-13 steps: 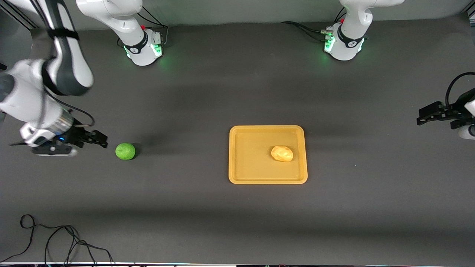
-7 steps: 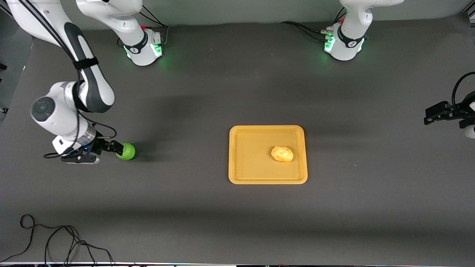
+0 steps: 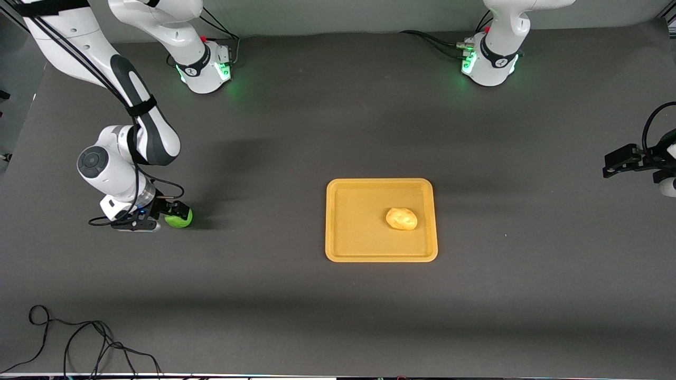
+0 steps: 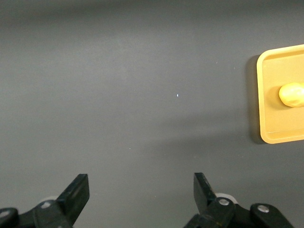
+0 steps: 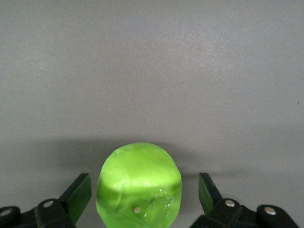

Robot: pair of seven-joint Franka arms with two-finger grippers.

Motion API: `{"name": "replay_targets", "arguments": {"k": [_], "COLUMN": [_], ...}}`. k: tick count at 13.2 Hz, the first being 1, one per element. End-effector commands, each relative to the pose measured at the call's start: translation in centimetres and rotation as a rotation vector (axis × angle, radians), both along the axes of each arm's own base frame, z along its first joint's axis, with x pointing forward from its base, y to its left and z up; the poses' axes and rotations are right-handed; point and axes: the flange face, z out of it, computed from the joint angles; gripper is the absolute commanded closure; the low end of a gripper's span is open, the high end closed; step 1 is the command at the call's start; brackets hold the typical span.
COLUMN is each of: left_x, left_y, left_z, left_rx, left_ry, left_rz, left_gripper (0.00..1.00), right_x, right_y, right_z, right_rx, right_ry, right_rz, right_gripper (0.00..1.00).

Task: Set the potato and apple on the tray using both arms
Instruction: 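Close the right gripper on the green apple and lift it, then carry the apple with the right gripper over the tray beside the potato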

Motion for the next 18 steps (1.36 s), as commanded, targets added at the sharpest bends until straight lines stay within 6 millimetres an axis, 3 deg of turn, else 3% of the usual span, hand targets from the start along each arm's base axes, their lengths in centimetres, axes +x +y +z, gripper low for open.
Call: {"name": "replay_targets", "arguments": {"k": [1, 3, 5, 6, 9, 11, 15, 17, 18], "left_x": [-0.1, -0.1, -0.1, -0.1, -0.1, -0.1, -0.1, -0.1, 0.0], "left_y": [0.1, -0.1, -0.2, -0.2, -0.1, -0.1, -0.1, -0.1, -0.1], "left_z": [0.8, 0.8, 0.8, 0.8, 0.8, 0.8, 0.8, 0.8, 0.8], "left_rx": [-0.002, -0.002, -0.002, -0.002, -0.002, -0.002, -0.002, 0.000, 0.000], "left_ry": [-0.010, -0.011, -0.011, -0.011, -0.011, -0.011, -0.011, -0.012, -0.011], "left_rz": [-0.011, -0.014, -0.016, -0.016, -0.014, -0.014, -0.014, -0.014, -0.014], "left_gripper": [0.02, 0.02, 0.02, 0.02, 0.02, 0.02, 0.02, 0.02, 0.02], "right_x": [-0.1, -0.2, -0.1, -0.1, 0.7, 1.5, 4.6, 6.2, 6.7], "right_y": [0.1, 0.1, 0.2, 0.2, 0.4, 0.5, 1.1, 5.3, 8.2], "right_z": [-1.1, -1.4, -1.2, -0.9, 2.8, 7.2, 21.5, 27.4, 29.4], "right_rx": [0.005, 0.005, 0.006, 0.007, 0.013, 0.019, 0.034, 0.031, 0.030], "right_ry": [0.001, 0.013, 0.018, 0.021, 0.013, -0.004, 0.058, 0.077, 0.064], "right_rz": [-0.004, -0.003, 0.002, 0.005, 0.008, 0.010, 0.017, 0.047, 0.025], "right_gripper": [0.00, 0.01, 0.41, 0.55, 0.61, 0.61, 0.61, 0.61, 0.61]}}
